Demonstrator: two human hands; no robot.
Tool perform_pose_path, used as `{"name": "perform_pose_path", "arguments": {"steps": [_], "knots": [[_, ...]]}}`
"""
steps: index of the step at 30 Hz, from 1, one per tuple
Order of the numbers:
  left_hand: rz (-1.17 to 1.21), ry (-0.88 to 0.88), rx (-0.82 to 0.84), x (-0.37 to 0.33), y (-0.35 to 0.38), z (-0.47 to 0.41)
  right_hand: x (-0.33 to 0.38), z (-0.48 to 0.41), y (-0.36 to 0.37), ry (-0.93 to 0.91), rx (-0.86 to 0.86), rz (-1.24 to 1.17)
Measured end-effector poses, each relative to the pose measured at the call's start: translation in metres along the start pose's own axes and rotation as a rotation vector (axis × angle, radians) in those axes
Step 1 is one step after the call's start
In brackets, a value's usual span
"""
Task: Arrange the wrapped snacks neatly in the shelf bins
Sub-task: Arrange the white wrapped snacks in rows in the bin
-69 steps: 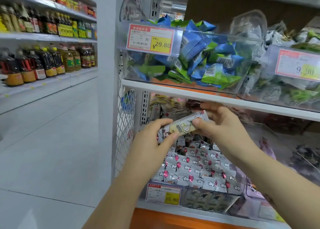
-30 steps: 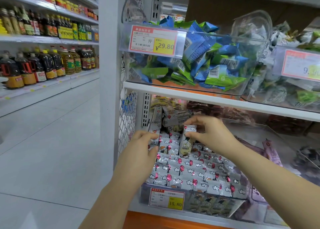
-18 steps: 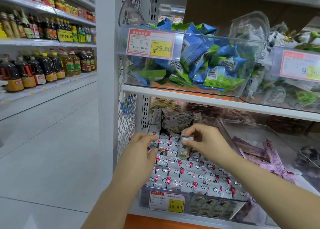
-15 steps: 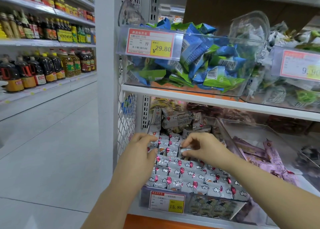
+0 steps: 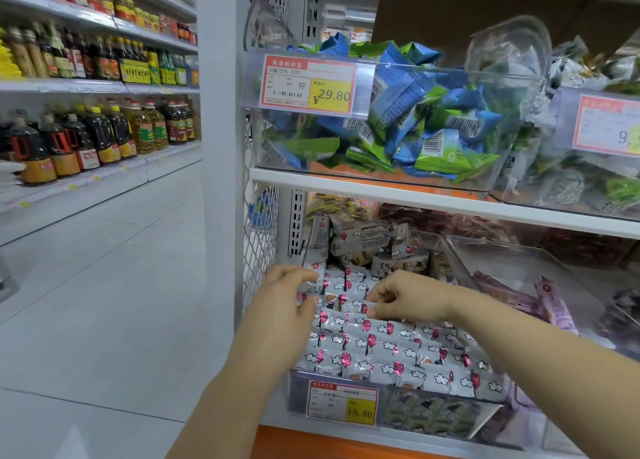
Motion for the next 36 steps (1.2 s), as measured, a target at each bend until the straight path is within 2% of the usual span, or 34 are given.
{"name": "perform_pose_path", "arguments": {"steps": [3,5,9,13,17,22,30,36], "knots": [[0.005,-0.005,-0.005,0.001,-0.001,-0.001,0.021,-0.007,-0.024,-0.075,-0.186,-0.008],[0.006,-0.005,-0.011,0.001,-0.002,-0.002,0.036,-0.016,-0.024,-0.111,-0.221,0.053],[0.027,-0.016,-0.014,0.002,-0.003,-0.002,0.038,-0.042,0.006,-0.054,-0.089,0.242],[0.043,-0.012,-0.017,0.005,-0.005,-0.003,0.04,-0.054,0.01,-0.041,-0.127,0.206],[0.046,-0.016,-0.013,0.008,-0.004,-0.004,0.043,-0.052,0.012,-0.046,-0.065,0.138],[0.037,-0.017,-0.019,0.009,-0.003,-0.004,0.045,-0.047,0.013,-0.069,-0.033,0.163],[0.028,-0.011,-0.019,0.008,-0.003,-0.004,0.055,-0.039,-0.001,-0.165,-0.123,0.177],[0.01,0.002,-0.017,0.007,-0.002,-0.003,0.046,-0.04,0.018,-0.145,-0.006,0.19]]}}
Point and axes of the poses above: each hand's wrist, its own z-axis away from the middle knuckle, its own y-axis out of the palm, x = y × z, the point moved 8 cm from there along -z, towards the middle knuckle, and after that the axes turned 3 degrees about -x, right-handed, at the moved point
